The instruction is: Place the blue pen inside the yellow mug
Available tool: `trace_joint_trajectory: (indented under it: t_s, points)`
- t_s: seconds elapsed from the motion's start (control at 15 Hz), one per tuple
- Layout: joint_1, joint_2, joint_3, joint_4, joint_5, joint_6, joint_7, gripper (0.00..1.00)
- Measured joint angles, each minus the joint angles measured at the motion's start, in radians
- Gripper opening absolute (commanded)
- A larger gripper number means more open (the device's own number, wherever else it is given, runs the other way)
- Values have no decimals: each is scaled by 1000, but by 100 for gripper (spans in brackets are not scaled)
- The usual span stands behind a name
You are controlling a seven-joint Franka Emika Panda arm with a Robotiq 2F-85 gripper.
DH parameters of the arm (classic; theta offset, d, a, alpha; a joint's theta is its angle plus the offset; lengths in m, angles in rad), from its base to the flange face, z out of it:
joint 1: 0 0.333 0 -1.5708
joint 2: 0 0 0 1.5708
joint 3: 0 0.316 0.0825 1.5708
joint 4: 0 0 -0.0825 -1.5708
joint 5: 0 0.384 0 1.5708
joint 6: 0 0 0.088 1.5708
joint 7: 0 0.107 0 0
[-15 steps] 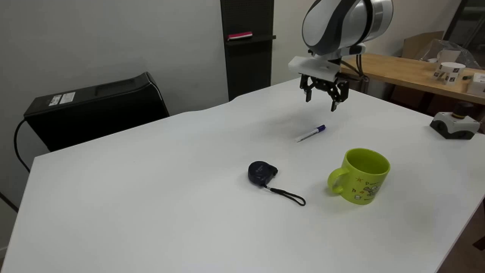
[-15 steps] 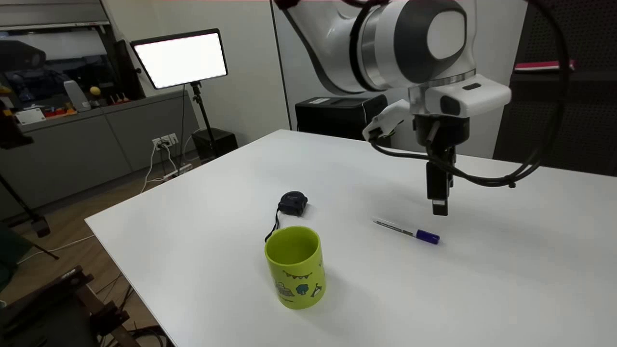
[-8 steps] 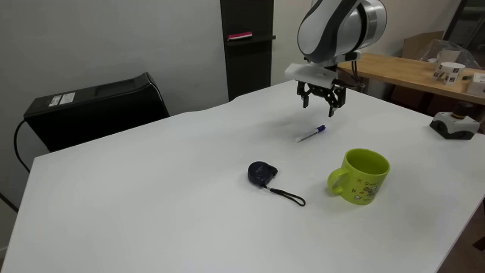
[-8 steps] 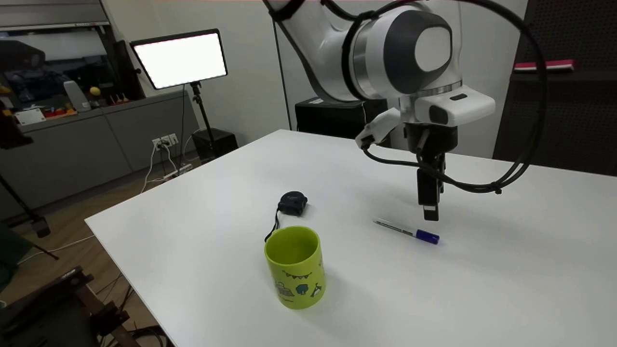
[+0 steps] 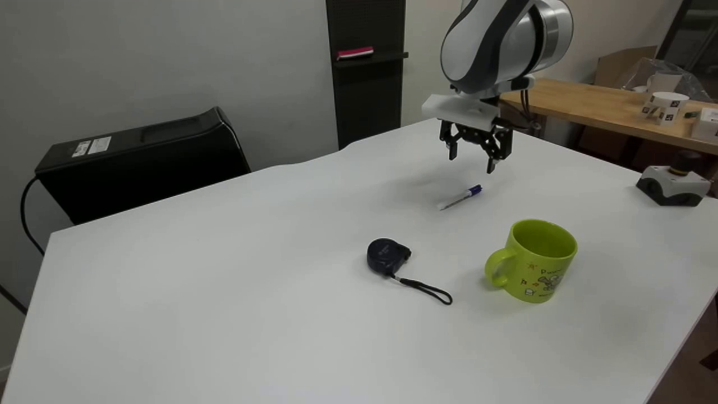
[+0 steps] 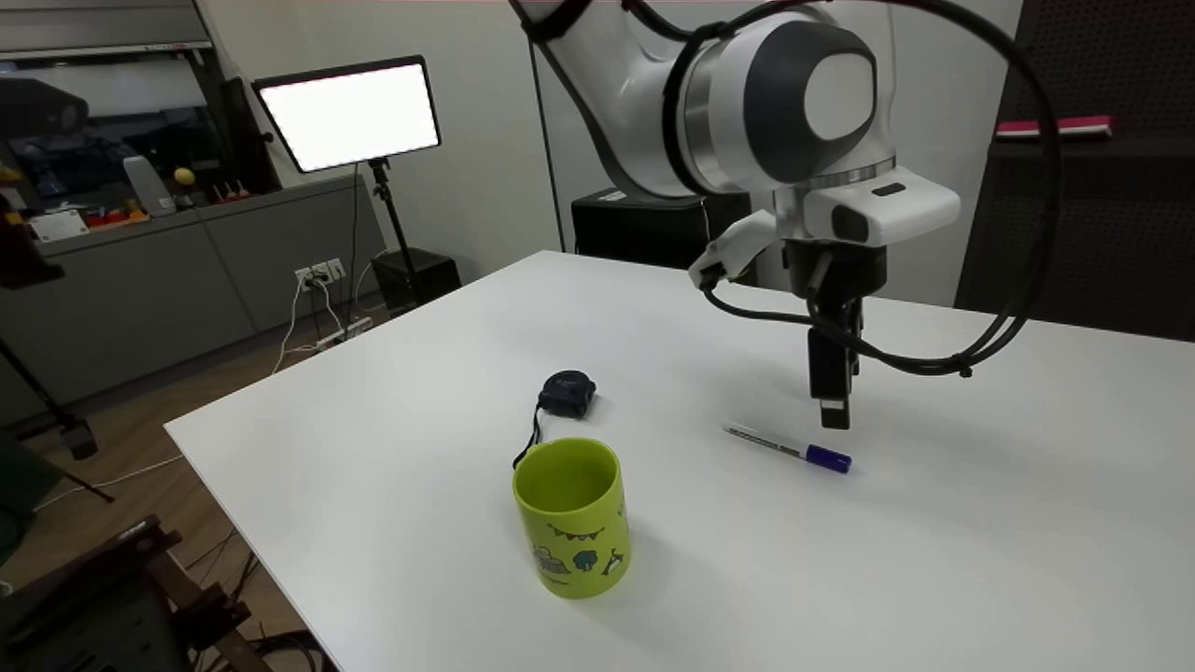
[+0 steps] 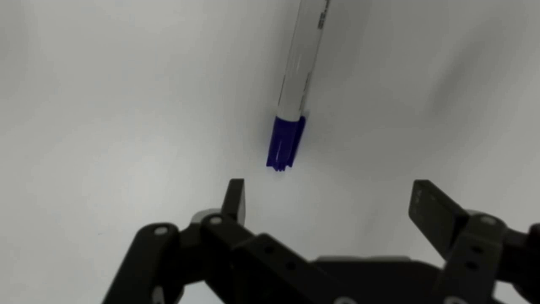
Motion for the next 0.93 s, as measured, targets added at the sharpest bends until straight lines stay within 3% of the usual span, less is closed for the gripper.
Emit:
trace_joint_trajectory:
  t_s: [0.93]
  points:
    - [70, 102, -37, 5, 1, 28, 90, 100]
